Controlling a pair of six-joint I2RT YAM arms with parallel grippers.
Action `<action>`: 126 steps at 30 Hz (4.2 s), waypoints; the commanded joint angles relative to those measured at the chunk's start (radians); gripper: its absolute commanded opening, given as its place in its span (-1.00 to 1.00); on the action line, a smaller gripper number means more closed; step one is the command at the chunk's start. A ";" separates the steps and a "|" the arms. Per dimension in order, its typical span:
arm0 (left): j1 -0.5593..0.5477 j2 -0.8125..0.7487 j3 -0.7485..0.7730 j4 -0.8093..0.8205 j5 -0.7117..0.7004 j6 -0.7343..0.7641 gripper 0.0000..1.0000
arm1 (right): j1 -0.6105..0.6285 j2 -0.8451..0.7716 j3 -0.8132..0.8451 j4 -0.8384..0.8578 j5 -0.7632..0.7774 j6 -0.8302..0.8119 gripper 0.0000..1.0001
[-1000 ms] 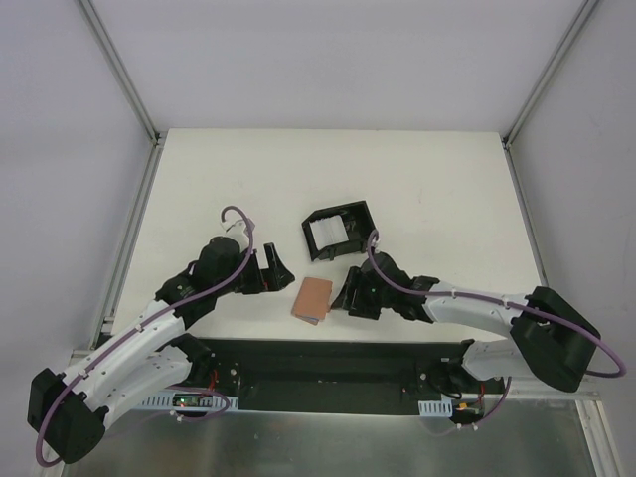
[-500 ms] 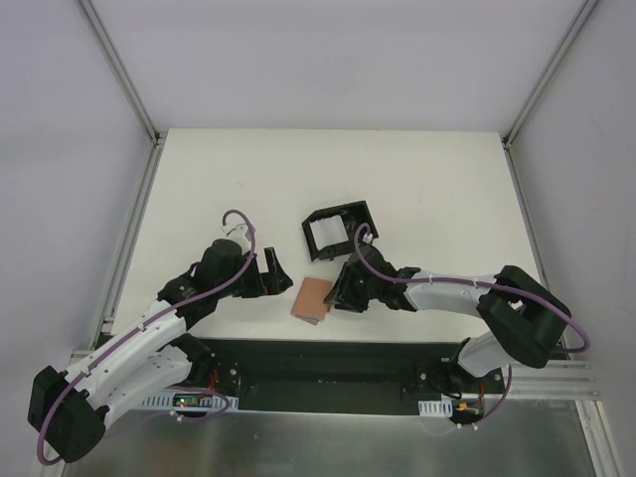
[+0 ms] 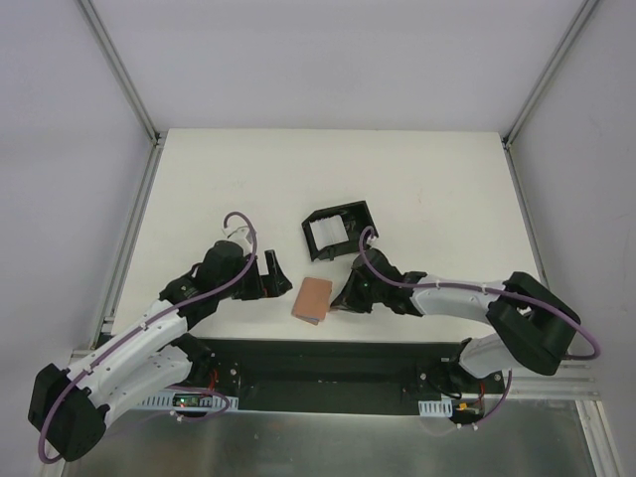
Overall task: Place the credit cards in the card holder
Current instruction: Open the card holder at the corner of the board.
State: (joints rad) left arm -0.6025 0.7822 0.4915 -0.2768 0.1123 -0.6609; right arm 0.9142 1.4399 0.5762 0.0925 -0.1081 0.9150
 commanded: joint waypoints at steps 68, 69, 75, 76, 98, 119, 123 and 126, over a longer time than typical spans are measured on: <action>-0.327 0.258 -0.246 0.472 0.159 -0.338 0.23 | 0.051 -0.351 -0.093 -0.339 -0.036 -0.304 -0.99; -0.329 0.268 -0.242 0.473 0.158 -0.342 0.22 | 0.052 -0.346 -0.093 -0.339 -0.036 -0.304 -0.99; -0.345 0.276 -0.222 0.429 0.168 -0.370 0.15 | 0.052 -0.358 -0.088 -0.346 -0.031 -0.304 -0.99; -0.352 0.273 -0.215 0.410 0.164 -0.370 0.20 | 0.052 -0.364 -0.087 -0.349 -0.030 -0.304 -0.99; -0.381 0.301 -0.097 0.438 0.059 -0.325 0.05 | 0.051 -0.349 -0.081 -0.358 -0.024 -0.315 -0.99; -0.381 0.322 -0.097 0.579 -0.005 -0.284 -0.24 | 0.048 -0.322 -0.072 -0.356 -0.031 -0.332 -0.98; -0.381 0.270 -0.111 0.564 -0.046 -0.283 -0.29 | 0.046 -0.323 -0.068 -0.362 -0.028 -0.334 -0.97; -0.381 0.258 -0.113 0.557 -0.054 -0.279 -0.28 | 0.045 -0.320 -0.067 -0.361 -0.027 -0.334 -0.96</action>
State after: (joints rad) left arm -0.9756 1.0718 0.3695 0.2764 0.1047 -0.9577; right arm 0.9638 1.1259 0.4805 -0.2485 -0.1421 0.5900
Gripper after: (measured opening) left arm 0.358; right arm 0.037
